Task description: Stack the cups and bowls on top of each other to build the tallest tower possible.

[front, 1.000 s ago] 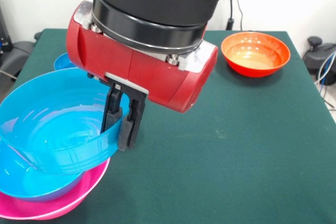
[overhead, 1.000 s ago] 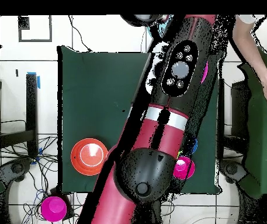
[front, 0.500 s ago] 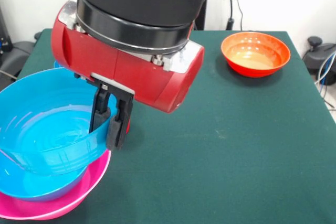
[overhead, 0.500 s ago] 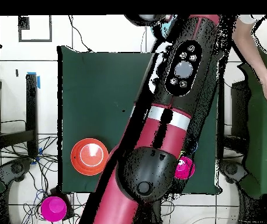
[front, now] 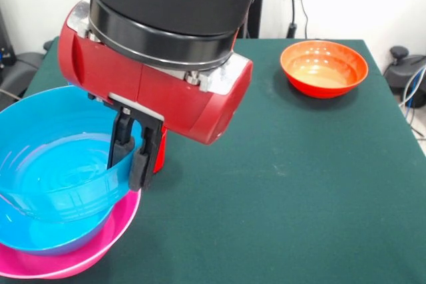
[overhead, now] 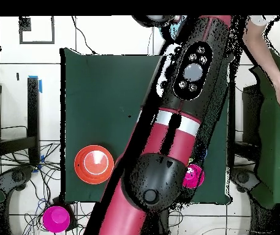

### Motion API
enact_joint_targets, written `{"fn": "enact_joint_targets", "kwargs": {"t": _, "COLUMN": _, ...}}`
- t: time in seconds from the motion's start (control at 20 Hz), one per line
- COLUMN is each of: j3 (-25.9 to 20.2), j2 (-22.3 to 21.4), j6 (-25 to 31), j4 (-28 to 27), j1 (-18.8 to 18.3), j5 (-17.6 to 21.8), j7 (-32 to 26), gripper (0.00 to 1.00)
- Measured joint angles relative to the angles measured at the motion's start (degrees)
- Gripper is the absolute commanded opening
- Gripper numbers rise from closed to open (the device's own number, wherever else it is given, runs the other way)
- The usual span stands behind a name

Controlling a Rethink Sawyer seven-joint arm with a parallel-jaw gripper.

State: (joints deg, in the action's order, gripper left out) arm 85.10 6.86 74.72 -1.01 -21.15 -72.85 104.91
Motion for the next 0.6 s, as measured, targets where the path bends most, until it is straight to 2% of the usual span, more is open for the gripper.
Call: {"fn": "enact_joint_targets", "kwargs": {"t": 0.6, "j3": 0.4, "j2": 0.0, "j6": -0.6, "j4": 0.0, "j1": -0.1, "j5": -0.4, "j7": 0.0, "gripper": 0.0}}
